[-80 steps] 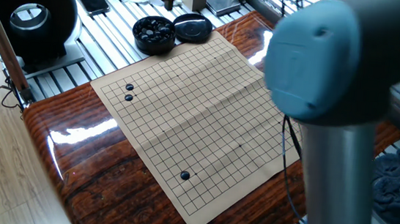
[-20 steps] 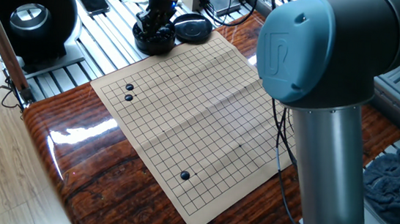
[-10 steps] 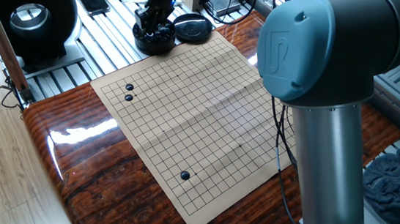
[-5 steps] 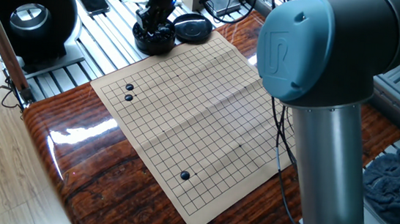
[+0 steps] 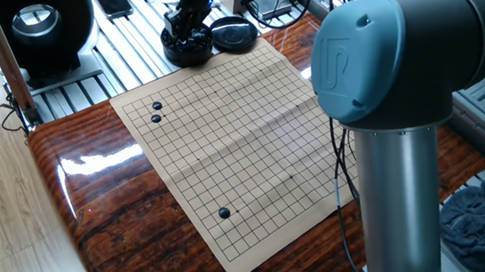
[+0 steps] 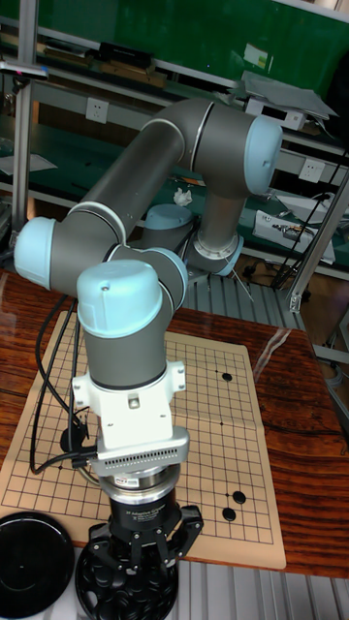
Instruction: Play the first move as black on the 3-4 point in the upper right corner of the Go board
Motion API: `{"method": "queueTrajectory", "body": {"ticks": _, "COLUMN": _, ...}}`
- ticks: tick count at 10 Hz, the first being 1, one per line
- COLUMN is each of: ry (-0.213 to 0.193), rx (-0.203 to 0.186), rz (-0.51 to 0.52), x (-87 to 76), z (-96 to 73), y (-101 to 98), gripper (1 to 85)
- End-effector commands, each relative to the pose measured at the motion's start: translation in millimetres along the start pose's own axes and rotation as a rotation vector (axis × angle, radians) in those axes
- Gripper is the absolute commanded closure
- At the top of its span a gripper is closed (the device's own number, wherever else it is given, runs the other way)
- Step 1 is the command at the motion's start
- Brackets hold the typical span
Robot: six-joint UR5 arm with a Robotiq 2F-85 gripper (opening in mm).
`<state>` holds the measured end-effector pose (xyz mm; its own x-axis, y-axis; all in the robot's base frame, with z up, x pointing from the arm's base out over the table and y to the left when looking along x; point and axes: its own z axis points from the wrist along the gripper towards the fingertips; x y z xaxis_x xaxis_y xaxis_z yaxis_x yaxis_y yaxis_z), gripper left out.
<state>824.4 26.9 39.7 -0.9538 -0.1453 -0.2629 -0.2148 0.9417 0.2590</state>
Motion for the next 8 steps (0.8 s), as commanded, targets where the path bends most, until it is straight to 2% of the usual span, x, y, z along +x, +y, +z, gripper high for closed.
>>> {"method": "queueTrajectory", "body": {"ticks": 1, "ry": 0.036, "rx": -0.017, "rz": -0.009, "x": 10.9, "z": 0.2, "y": 2.1, "gripper": 55.0}}
{"method": "queueTrajectory", "body": {"ticks": 3, "ry": 0.044, "rx": -0.016, "rz": -0.010, "x": 13.8, "z": 1.0, "y": 2.2, "gripper": 55.0}}
{"method": "queueTrajectory", "body": {"ticks": 4, "ry": 0.035, "rx": -0.017, "rz": 0.000, "x": 11.1, "z": 0.8, "y": 2.6, "gripper": 54.7}}
{"method": "queueTrajectory", "body": {"ticks": 8, "ry": -0.042, "rx": 0.023, "rz": 0.057, "x": -18.4, "z": -5.1, "y": -3.8, "gripper": 53.7}}
